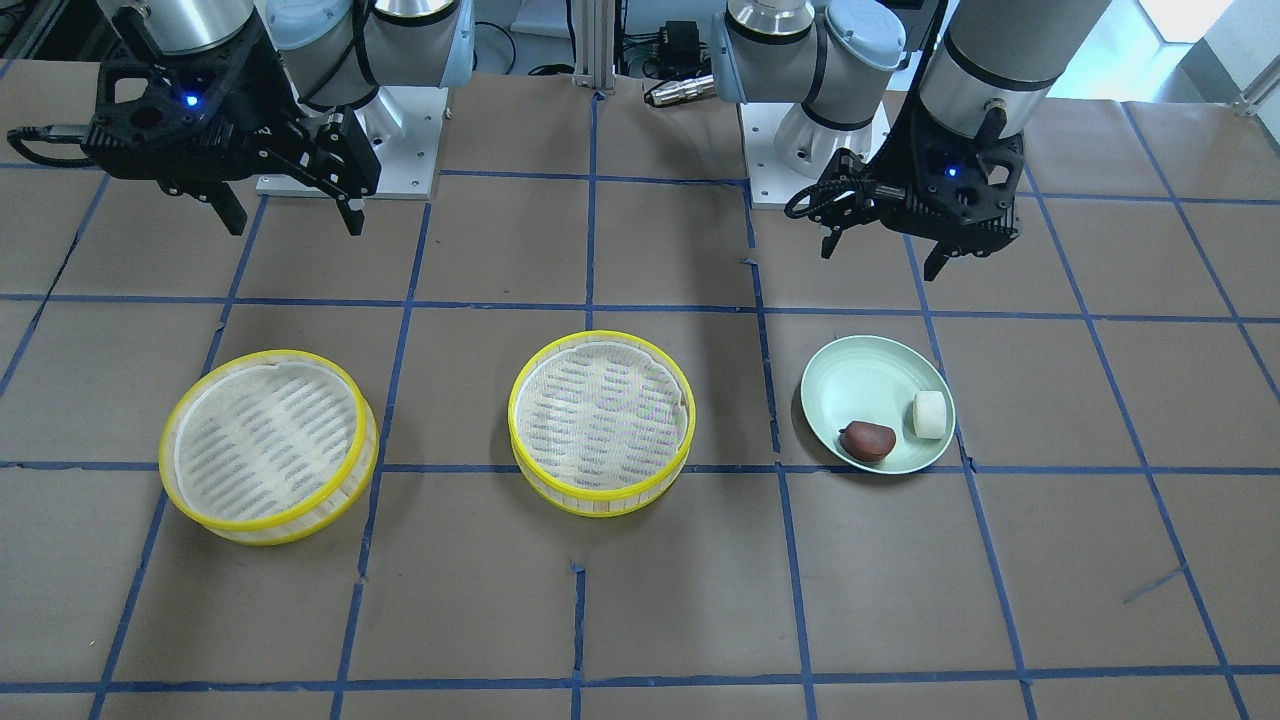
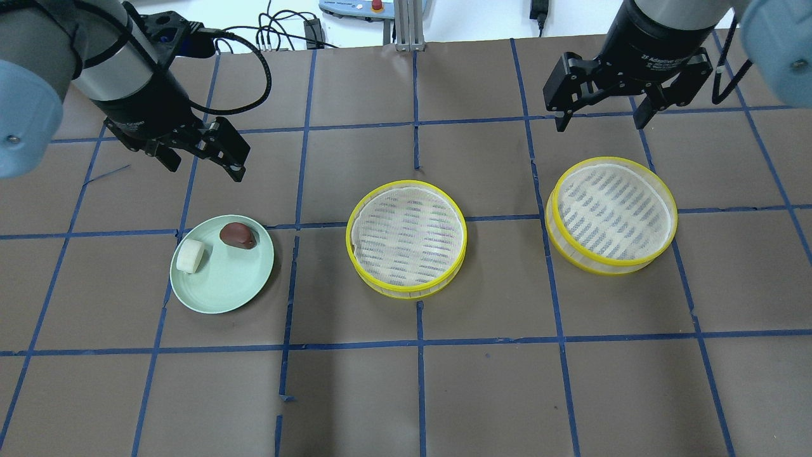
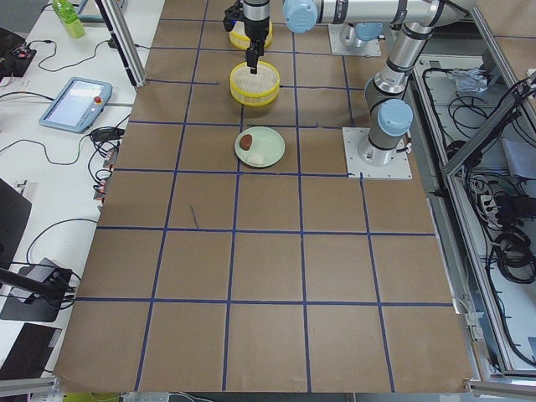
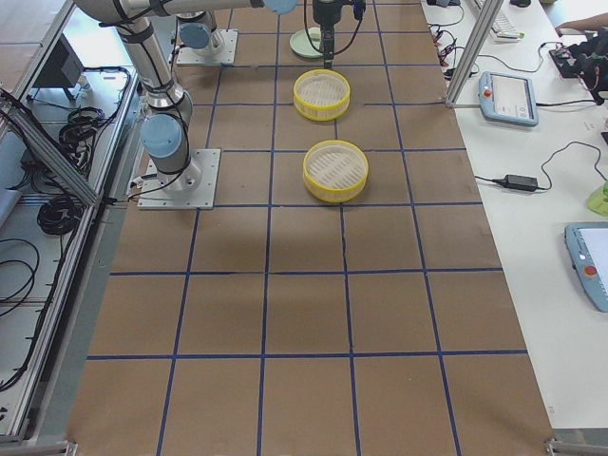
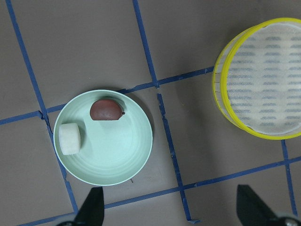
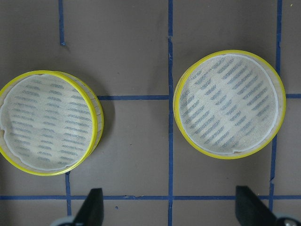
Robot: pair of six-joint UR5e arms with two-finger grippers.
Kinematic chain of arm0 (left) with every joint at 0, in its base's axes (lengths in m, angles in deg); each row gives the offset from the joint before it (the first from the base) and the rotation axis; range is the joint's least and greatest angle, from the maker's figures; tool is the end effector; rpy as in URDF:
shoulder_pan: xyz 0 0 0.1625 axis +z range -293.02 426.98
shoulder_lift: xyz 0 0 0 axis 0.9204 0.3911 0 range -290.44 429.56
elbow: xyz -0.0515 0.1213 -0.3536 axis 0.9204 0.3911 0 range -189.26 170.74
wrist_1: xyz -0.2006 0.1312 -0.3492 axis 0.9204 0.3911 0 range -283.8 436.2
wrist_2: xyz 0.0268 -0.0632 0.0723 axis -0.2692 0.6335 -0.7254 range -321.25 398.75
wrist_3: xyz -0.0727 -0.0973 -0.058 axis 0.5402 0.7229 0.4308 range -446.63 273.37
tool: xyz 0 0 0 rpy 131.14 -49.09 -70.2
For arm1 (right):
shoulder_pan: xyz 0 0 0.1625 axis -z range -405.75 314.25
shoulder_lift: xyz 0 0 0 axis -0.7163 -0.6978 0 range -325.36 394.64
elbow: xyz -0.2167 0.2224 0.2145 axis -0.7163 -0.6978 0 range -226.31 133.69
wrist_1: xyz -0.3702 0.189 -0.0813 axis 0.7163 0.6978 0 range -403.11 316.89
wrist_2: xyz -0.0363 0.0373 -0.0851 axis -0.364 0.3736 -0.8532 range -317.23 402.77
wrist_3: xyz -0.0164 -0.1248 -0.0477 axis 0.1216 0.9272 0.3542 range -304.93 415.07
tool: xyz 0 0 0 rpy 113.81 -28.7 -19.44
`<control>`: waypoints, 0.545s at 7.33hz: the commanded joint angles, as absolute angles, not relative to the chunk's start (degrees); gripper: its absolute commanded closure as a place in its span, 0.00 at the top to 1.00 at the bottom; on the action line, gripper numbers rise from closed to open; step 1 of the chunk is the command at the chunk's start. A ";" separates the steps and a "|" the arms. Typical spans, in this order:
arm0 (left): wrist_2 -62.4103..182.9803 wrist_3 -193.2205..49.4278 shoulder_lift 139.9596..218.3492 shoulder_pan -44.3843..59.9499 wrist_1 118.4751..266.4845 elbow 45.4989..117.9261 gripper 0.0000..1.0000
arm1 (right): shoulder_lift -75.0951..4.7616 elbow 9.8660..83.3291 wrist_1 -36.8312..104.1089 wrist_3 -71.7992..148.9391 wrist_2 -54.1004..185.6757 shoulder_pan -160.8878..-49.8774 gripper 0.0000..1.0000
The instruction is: Stack buns with steamer
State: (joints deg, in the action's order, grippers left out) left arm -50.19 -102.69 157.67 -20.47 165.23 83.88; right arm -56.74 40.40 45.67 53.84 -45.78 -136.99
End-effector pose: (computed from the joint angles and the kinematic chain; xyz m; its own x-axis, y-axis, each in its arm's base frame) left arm -0.1139 -0.4941 0.3958 -0.9722 0.2335 0.0191 0.2336 0.9723 -0.0006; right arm 0.1475 -0.4962 0.4442 -0.9996 -0.0018 -0.0266 -0.0002 0.9982 -0.0595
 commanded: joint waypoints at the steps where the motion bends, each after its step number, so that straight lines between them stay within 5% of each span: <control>1: -50.19 -102.89 157.63 -20.47 165.23 83.91 1.00 | -56.77 40.44 45.66 53.75 -45.65 -137.16 1.00; 4: -51.16 -109.27 157.10 -18.99 165.32 84.00 1.00 | -56.77 40.44 45.66 53.67 -45.65 -137.33 1.00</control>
State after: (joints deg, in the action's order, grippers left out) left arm -50.74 -105.69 157.43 -19.84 165.29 84.01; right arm -56.76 40.44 45.62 53.73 -45.66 -137.20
